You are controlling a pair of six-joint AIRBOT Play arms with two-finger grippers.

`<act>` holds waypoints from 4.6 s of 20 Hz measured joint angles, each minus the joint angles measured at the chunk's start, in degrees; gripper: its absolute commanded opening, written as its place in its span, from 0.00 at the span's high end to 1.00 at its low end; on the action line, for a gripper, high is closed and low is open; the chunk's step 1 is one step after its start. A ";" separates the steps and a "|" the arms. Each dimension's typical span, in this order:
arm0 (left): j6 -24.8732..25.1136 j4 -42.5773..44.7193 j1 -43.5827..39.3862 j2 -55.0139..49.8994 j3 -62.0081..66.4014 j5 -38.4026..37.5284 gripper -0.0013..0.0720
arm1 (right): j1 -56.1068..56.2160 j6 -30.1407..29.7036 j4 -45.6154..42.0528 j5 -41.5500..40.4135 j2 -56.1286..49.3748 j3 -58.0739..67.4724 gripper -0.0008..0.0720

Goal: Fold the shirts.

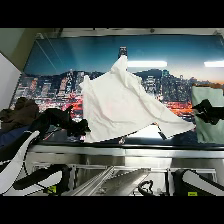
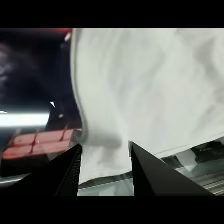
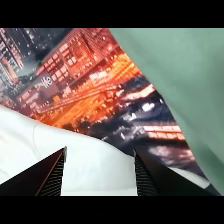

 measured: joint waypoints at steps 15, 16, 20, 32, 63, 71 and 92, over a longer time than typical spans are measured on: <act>1.42 4.81 0.48 -2.10 2.71 5.44 0.09 | 0.00 -0.39 -0.11 -0.72 0.00 0.04 0.32; 1.92 4.50 0.63 -2.75 2.69 5.68 0.09 | 0.00 -0.39 -0.17 -0.72 0.00 0.04 0.32; 7.30 -2.86 -0.02 -5.75 2.60 4.98 0.33 | 0.00 -0.42 -0.20 -0.72 0.00 0.04 0.32; 15.32 -6.49 12.13 -4.50 2.97 4.24 0.96 | 0.00 -8.81 -1.68 -4.24 -1.68 0.24 0.32; 17.88 -10.38 20.20 25.81 45.51 -0.92 0.96 | 17.53 -27.21 25.59 -22.60 12.57 36.33 0.97; 16.33 -2.47 25.92 33.20 76.17 -7.10 0.96 | 6.36 -26.56 23.28 6.16 32.52 58.73 0.97; 18.93 2.62 4.35 -28.48 59.08 -13.27 0.96 | 30.05 -22.62 24.90 15.78 -27.63 45.38 0.97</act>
